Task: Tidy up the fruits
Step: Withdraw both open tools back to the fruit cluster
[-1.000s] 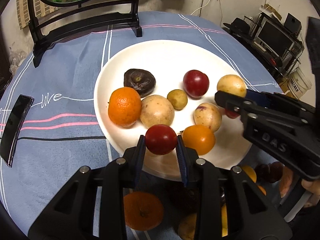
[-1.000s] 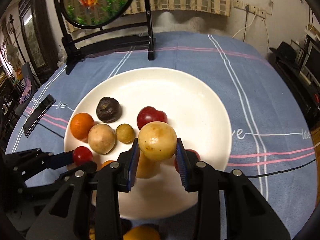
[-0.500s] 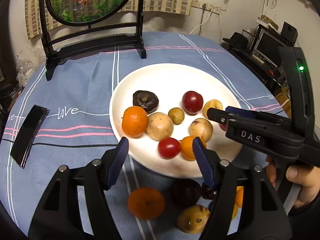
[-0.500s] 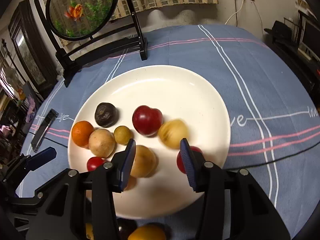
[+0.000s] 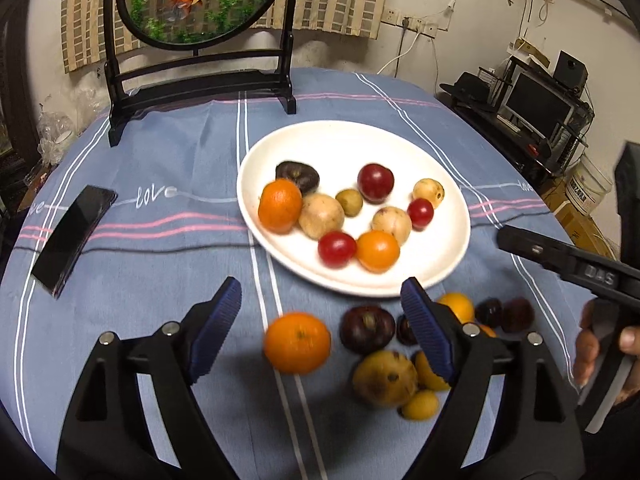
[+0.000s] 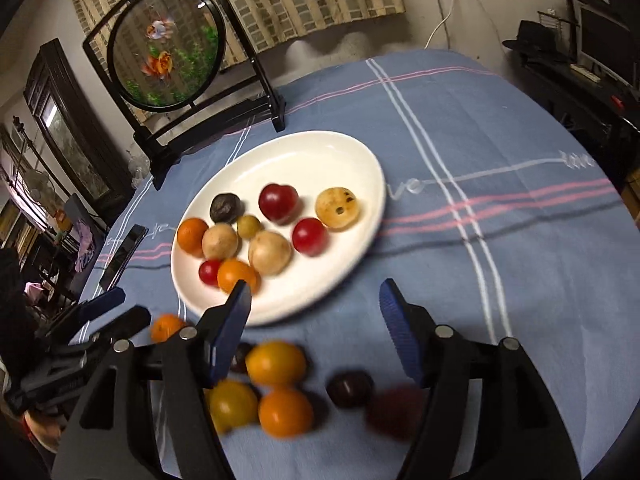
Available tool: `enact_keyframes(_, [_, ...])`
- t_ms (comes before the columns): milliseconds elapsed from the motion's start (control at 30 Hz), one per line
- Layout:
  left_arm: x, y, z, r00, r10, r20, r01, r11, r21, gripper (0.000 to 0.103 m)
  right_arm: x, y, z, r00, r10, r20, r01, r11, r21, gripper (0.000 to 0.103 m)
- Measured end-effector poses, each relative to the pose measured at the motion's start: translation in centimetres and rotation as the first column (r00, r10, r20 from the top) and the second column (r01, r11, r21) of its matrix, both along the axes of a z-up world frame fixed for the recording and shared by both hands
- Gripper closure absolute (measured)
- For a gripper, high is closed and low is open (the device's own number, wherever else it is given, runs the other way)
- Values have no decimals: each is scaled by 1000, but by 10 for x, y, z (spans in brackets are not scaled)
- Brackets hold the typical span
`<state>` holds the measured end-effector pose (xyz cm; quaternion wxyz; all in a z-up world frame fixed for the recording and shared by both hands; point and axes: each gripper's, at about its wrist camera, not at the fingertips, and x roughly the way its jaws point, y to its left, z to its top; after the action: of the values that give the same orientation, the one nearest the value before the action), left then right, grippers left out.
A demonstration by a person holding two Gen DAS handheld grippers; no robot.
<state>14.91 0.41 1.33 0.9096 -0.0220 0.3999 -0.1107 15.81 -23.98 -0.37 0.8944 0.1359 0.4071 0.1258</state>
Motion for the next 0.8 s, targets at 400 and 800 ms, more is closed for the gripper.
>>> enact_keyframes(400, [-48,11,-6,1000,24,5,-24,1000,2,15,-77,-16,-23,1000,0,1,0,1000,-27,33])
enact_keyframes(800, [-79,0,-19,1000,-13,-17,14,1000,21,15,-106,-6,-35,999,37,10,-36,994,-104,33])
